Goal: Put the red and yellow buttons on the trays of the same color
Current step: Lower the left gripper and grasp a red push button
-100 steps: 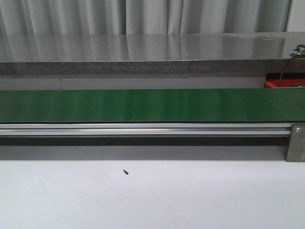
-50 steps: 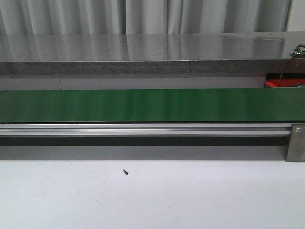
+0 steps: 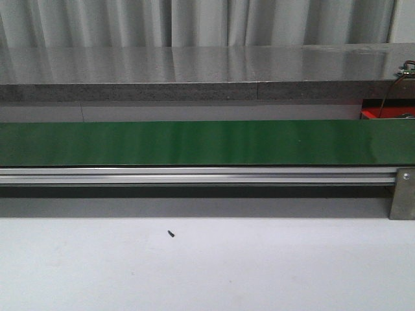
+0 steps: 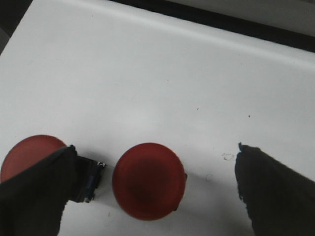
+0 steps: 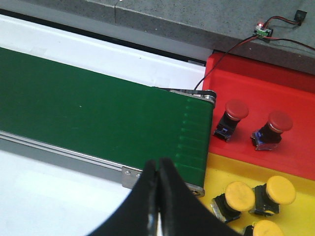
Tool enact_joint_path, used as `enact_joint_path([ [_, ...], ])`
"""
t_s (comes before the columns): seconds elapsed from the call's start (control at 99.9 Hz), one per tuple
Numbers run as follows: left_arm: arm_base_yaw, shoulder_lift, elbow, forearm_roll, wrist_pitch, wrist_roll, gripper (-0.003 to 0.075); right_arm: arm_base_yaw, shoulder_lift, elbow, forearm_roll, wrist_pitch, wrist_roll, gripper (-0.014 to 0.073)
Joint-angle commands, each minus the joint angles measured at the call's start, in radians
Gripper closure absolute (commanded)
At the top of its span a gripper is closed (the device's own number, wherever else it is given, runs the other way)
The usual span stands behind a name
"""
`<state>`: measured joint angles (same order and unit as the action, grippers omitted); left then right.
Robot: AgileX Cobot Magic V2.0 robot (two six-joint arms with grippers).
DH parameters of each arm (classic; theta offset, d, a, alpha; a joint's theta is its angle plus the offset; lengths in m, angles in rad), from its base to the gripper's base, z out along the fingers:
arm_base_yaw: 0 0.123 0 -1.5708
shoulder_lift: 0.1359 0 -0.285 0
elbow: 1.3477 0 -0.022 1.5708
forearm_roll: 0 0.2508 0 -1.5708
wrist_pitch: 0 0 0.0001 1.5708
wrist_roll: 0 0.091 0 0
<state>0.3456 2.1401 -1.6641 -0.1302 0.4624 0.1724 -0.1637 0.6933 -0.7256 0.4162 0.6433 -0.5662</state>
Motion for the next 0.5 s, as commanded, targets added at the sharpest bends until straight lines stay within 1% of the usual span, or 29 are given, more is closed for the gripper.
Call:
enact_joint_path([
  [0.0,-0.015,-0.057,-0.032,-0.004,-0.083,0.002,0.0103,-0.001,-0.003,-0.025,0.016,-0.059,-0.009,0.069],
  [0.24,-0.026,-0.048,-0.039,0.004,-0.113,0.002,0.0103,-0.001,-0.003,-0.025,0.016,-0.059,-0.009,0.069],
  [0.43,-0.028,-0.008,-0.077,0.008,-0.081,0.002,0.0104,-0.001,-0.003,-0.025,0.016,-0.059,-0.009,0.069],
  [0.49,-0.029,0.004,-0.087,0.008,-0.074,0.002,0.0116,-0.001,-0.003,-0.025,0.016,-0.059,-0.009,0.069],
])
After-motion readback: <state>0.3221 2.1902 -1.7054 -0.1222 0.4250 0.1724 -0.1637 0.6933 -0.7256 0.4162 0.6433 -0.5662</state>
